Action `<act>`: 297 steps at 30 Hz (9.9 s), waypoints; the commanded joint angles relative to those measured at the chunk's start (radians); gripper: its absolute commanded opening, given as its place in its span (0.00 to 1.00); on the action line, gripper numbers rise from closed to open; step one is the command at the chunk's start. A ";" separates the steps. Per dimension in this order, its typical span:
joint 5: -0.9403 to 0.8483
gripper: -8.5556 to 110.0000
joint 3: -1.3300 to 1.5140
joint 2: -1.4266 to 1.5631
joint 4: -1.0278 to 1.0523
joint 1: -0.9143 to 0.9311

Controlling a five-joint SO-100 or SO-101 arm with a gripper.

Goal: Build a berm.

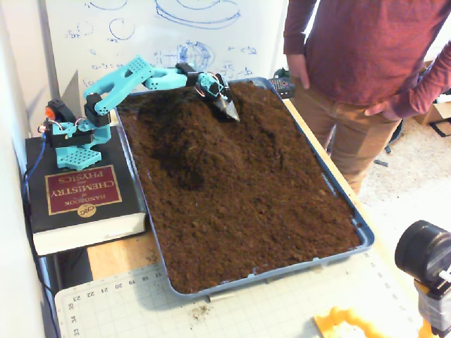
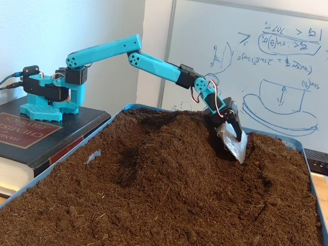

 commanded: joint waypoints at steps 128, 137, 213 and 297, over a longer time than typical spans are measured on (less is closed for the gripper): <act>-0.110 0.08 0.357 0.199 -0.123 0.377; -0.259 0.08 0.543 0.284 -0.120 0.371; -0.098 0.07 1.827 1.890 0.304 -0.175; -0.508 0.07 1.687 2.181 0.667 0.344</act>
